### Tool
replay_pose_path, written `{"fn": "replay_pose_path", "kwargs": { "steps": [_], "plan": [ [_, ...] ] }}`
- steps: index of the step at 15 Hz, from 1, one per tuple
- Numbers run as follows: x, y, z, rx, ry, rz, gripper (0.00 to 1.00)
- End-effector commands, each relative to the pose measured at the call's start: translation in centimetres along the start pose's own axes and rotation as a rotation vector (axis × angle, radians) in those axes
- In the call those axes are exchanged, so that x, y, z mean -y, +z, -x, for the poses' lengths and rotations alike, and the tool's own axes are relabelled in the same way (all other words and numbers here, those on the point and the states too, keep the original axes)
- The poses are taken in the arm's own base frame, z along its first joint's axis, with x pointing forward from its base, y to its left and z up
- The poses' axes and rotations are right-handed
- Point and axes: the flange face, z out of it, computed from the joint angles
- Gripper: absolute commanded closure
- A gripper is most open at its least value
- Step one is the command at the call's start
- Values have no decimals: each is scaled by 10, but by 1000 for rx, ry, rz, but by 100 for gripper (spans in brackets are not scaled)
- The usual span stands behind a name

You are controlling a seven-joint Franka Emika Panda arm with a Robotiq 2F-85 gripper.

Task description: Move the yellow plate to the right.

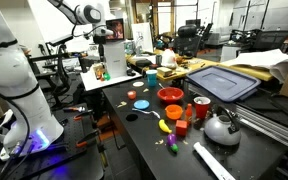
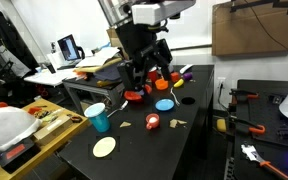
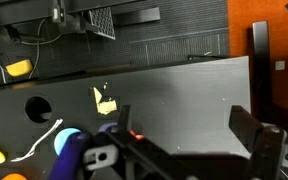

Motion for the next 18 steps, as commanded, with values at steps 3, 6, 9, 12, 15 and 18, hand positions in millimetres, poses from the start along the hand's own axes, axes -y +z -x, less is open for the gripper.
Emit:
{"fn": "replay_pose_path", "kwargs": {
  "steps": [3,6,9,12,15,18],
  "plan": [
    [50,6,-27,9,65,-10,0],
    [64,12,-44,8,64,-13,0],
    [72,23,-65,-3,45,-10,0],
    [77,35,-88,-25,42,-6,0],
    [81,47,-110,-48,46,-13,0],
    [82,62,-128,-53,50,-20,0]
  ]
}}
